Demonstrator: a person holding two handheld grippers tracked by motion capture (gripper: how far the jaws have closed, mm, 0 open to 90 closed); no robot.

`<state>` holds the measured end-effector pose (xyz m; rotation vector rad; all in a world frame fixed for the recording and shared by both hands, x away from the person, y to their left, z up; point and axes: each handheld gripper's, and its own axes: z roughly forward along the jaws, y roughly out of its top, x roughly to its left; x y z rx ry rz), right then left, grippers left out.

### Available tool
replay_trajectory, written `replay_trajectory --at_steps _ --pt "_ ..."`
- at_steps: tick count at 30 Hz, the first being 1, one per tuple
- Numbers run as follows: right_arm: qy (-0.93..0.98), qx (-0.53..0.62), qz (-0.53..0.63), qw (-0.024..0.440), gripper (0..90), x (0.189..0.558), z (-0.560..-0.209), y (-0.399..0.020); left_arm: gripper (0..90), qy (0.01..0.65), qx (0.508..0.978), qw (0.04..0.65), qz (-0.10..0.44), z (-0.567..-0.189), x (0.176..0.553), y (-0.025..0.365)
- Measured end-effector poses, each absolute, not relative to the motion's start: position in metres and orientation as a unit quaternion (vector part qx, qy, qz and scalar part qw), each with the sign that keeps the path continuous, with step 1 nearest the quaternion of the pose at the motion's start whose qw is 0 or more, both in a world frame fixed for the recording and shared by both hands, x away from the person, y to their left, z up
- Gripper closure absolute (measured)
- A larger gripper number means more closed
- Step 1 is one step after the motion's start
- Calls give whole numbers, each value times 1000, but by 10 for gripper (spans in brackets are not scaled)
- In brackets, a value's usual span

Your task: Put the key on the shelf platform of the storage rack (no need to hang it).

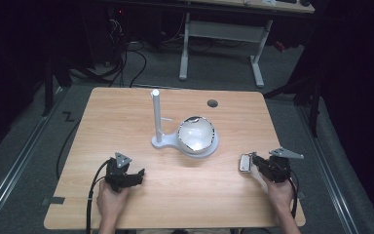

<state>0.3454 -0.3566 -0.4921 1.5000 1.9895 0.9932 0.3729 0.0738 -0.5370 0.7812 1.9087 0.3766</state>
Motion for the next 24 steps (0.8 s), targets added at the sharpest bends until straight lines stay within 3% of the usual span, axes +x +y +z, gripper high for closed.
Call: replay_trajectory --at_steps 24 --pt "757 460 391 251 823 335 -438 -327 185 788 325 500 156 -537 373 74"
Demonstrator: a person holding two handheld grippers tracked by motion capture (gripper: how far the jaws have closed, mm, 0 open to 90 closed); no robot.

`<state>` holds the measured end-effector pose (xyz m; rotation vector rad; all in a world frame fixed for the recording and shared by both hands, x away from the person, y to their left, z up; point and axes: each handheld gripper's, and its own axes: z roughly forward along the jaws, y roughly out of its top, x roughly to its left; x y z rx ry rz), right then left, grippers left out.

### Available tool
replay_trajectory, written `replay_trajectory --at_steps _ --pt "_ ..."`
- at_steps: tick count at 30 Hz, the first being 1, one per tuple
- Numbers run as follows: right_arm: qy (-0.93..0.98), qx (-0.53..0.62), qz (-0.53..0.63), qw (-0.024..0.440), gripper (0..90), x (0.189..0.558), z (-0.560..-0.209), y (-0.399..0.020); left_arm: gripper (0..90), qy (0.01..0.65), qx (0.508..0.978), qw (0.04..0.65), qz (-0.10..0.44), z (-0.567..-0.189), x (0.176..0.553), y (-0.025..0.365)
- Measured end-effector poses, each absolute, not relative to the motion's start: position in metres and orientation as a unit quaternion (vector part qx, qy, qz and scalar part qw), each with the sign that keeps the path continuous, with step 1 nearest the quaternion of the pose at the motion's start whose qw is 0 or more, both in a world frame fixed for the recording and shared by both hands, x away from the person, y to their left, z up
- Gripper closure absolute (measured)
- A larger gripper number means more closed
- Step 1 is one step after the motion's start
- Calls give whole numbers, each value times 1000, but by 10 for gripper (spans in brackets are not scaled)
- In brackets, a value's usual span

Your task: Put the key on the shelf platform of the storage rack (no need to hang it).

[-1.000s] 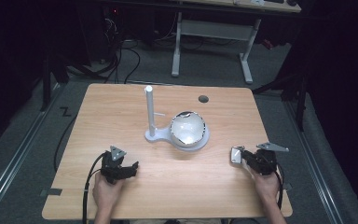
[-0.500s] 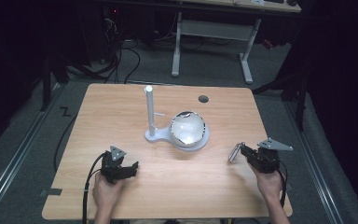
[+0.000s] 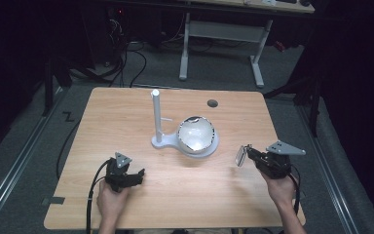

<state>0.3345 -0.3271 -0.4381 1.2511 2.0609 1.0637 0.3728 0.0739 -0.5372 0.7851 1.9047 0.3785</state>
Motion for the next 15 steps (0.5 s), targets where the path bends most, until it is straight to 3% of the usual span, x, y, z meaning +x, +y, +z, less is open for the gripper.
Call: replay_trajectory --at_steps 15 --pt "774 419 411 237 823 338 -423 -303 185 788 324 500 156 -537 373 74"
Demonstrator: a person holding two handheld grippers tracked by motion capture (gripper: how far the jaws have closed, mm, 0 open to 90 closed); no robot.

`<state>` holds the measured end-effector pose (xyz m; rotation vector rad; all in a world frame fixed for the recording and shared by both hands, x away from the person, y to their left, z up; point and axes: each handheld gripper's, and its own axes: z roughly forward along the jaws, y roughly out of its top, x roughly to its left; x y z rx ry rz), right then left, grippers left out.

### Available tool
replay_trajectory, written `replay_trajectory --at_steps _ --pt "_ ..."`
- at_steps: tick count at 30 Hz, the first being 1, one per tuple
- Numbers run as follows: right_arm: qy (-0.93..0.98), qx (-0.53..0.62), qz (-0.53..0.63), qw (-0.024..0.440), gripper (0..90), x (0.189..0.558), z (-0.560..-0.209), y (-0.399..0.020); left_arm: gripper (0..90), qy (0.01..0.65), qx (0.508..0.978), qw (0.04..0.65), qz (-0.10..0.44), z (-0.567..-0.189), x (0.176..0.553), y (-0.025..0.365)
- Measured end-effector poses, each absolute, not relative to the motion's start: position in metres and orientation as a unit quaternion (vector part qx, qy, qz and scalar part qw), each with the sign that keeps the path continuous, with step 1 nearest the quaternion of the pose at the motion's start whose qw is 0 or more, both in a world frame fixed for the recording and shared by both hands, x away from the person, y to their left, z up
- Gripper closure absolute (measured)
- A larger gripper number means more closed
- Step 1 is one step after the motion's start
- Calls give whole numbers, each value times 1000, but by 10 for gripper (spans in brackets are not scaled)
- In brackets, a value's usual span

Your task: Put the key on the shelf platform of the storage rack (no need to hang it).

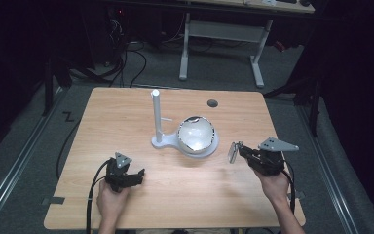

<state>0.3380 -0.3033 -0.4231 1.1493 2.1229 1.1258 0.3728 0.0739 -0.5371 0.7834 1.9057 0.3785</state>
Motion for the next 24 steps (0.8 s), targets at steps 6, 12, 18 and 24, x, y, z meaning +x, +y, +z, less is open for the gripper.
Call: replay_trajectory --at_steps 6,12,18,24 --pt "779 411 412 233 823 339 -419 -298 185 792 317 498 155 -537 373 73" --pt "787 399 414 225 823 342 -412 -289 185 788 323 500 156 -537 373 74" --pt "794 385 415 219 823 345 -404 -282 185 793 316 498 154 -537 373 73" --pt "799 375 419 214 823 349 -398 -275 185 794 314 498 153 -536 373 73"
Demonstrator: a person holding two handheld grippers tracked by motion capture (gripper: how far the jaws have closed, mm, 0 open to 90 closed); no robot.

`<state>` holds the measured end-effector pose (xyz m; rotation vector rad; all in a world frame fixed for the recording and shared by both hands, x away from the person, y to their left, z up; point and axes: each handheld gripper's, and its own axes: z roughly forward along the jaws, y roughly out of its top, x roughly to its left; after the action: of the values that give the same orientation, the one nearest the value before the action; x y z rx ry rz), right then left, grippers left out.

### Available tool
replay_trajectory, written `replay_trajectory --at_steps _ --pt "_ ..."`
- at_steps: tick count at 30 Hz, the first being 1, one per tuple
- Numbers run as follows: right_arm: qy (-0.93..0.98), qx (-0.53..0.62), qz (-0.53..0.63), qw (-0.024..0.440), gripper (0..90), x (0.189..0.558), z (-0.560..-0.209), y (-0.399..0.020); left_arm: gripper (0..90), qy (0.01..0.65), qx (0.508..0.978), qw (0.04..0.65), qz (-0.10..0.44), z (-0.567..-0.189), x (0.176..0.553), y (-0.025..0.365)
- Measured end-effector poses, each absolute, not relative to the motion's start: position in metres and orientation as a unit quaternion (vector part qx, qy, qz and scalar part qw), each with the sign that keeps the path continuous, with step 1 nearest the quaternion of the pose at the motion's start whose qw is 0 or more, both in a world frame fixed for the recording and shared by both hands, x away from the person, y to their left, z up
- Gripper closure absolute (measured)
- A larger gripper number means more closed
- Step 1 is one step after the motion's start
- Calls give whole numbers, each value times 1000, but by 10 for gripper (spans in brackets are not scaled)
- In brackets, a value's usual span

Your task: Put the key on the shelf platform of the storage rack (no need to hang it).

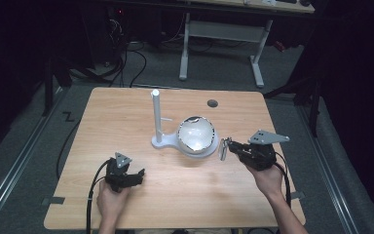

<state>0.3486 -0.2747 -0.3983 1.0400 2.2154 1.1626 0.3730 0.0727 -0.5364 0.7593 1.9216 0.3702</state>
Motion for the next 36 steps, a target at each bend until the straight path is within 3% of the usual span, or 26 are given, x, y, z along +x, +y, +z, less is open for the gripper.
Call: replay_trajectory --at_steps 36 --pt "816 347 419 195 823 404 -391 -220 187 793 314 499 153 -536 373 73"
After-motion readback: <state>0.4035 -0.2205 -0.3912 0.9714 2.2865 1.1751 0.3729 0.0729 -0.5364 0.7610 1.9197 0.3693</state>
